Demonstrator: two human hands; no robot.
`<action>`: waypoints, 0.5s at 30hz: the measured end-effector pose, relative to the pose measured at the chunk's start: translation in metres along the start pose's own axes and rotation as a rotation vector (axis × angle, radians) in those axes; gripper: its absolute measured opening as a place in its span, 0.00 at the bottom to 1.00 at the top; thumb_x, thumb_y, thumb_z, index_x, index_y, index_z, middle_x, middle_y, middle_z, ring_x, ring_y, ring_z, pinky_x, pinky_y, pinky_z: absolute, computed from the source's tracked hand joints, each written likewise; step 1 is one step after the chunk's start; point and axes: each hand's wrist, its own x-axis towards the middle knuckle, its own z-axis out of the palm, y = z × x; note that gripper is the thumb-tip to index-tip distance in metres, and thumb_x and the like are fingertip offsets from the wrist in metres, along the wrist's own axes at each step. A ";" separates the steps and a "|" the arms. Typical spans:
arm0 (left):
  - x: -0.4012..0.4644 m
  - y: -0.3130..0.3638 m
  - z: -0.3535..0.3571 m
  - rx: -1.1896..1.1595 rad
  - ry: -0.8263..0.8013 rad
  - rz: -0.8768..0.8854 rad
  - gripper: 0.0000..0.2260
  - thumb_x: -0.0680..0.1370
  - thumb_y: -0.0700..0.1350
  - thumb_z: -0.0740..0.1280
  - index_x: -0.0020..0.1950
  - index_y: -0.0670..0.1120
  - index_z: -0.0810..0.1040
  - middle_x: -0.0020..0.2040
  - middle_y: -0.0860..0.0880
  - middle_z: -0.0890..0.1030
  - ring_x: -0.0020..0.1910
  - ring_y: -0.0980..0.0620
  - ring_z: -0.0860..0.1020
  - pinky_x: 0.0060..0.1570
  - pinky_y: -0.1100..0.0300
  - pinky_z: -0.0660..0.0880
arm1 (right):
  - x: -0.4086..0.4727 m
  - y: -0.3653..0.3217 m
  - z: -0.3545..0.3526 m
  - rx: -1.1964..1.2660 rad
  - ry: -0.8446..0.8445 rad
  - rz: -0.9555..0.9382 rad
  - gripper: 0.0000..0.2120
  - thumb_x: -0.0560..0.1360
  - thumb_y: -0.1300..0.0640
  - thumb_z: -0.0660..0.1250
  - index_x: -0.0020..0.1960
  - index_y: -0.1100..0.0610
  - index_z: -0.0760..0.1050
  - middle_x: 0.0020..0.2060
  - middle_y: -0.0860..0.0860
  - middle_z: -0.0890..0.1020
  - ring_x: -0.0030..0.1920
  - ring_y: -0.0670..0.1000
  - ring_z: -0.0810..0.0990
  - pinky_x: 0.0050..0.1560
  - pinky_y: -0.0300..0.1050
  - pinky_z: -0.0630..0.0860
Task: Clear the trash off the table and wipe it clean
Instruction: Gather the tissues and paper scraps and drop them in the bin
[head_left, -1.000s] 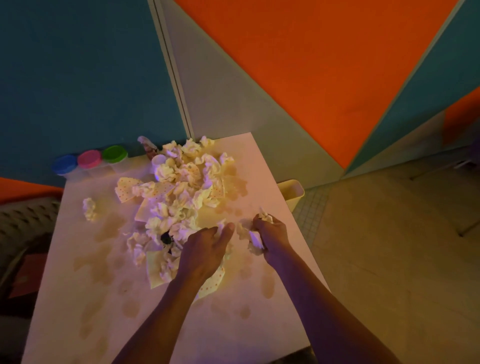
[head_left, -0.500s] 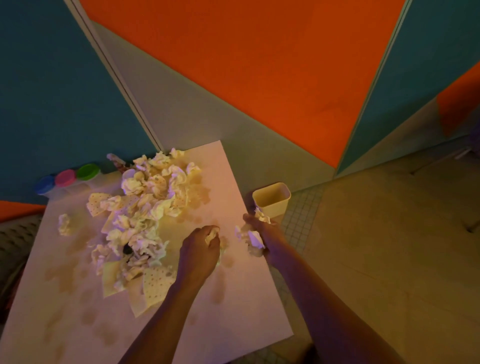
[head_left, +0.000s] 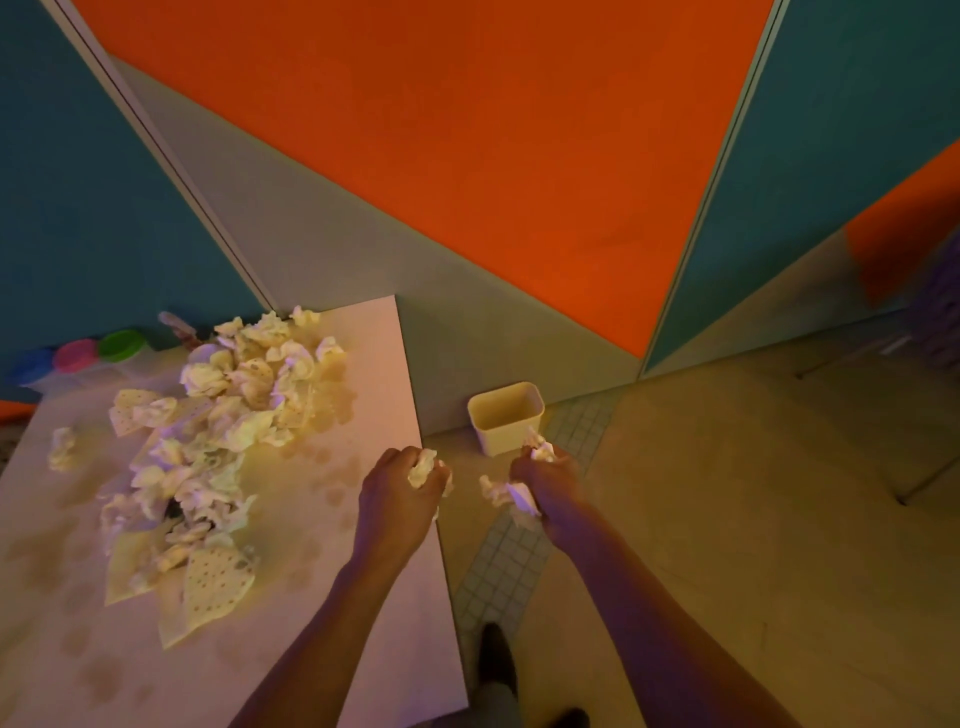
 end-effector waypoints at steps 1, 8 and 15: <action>0.004 0.004 0.006 -0.009 -0.002 -0.008 0.13 0.77 0.50 0.72 0.57 0.43 0.81 0.50 0.49 0.81 0.44 0.54 0.76 0.39 0.66 0.68 | 0.007 -0.002 -0.006 0.002 0.002 -0.006 0.09 0.69 0.71 0.67 0.40 0.57 0.75 0.32 0.54 0.75 0.31 0.51 0.74 0.29 0.40 0.70; 0.040 0.022 0.052 -0.089 -0.006 -0.008 0.08 0.75 0.47 0.74 0.51 0.47 0.80 0.44 0.56 0.78 0.38 0.60 0.76 0.36 0.75 0.67 | 0.076 -0.009 -0.032 0.010 -0.038 0.035 0.12 0.56 0.60 0.70 0.40 0.52 0.81 0.34 0.56 0.78 0.45 0.71 0.82 0.46 0.64 0.77; 0.100 0.030 0.095 -0.012 -0.016 0.004 0.10 0.76 0.48 0.73 0.52 0.45 0.82 0.48 0.53 0.80 0.42 0.57 0.76 0.35 0.73 0.66 | 0.125 -0.042 -0.053 -0.013 -0.054 0.113 0.11 0.72 0.72 0.64 0.48 0.59 0.76 0.31 0.57 0.80 0.34 0.58 0.81 0.34 0.46 0.73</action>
